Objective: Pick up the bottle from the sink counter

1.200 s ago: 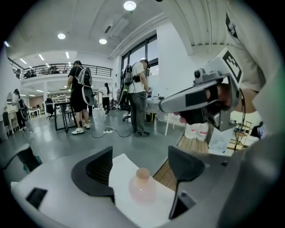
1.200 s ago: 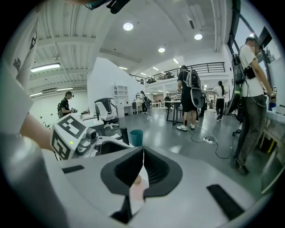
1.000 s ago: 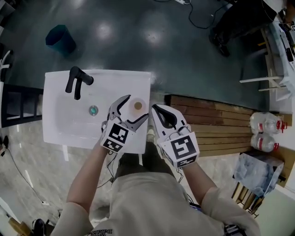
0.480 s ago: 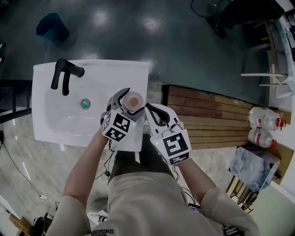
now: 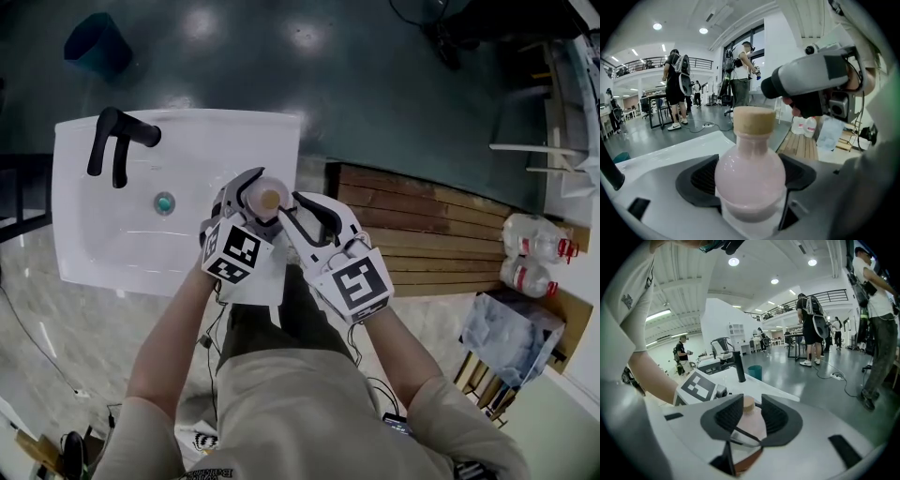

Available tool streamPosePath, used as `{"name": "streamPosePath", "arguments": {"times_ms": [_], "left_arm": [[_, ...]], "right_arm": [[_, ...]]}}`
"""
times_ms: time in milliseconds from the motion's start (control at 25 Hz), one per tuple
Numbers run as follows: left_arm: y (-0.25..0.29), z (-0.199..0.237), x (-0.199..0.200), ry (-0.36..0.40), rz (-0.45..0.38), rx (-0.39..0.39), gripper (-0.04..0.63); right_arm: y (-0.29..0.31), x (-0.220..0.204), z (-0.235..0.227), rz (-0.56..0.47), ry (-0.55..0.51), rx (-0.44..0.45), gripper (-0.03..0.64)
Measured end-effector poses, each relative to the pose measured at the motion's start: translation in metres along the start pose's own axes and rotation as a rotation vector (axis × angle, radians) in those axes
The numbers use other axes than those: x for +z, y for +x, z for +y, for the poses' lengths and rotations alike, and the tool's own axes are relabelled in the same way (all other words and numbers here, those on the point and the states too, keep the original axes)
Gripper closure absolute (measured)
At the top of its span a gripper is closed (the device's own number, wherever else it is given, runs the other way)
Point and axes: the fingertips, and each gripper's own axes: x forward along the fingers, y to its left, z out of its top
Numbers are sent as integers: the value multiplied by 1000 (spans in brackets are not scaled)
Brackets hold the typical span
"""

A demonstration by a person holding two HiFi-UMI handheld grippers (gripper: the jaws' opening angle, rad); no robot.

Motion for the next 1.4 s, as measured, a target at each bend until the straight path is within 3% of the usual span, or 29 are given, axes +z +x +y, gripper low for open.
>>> {"name": "streamPosePath", "arguments": {"times_ms": [40, 120, 400, 760, 920, 1040, 1400], "left_arm": [[0, 1, 0, -2, -5, 1, 215], [-1, 2, 1, -3, -13, 4, 215], [-1, 2, 1, -8, -25, 4, 214], [-3, -2, 0, 5, -40, -29, 213], [-4, -5, -2, 12, -14, -43, 214], [-7, -14, -2, -22, 19, -79, 214], [-61, -36, 44, -3, 30, -97, 215]], "right_arm": [[4, 1, 3, -4, -19, 19, 512], [13, -1, 7, 5, -49, 48, 480], [40, -25, 11, 61, -75, 87, 474], [53, -27, 14, 12, -133, 90, 479], [52, -27, 18, 4, -175, 97, 499], [46, -27, 24, -9, -156, 102, 500], [1, 24, 56, -28, -193, 157, 500]]}}
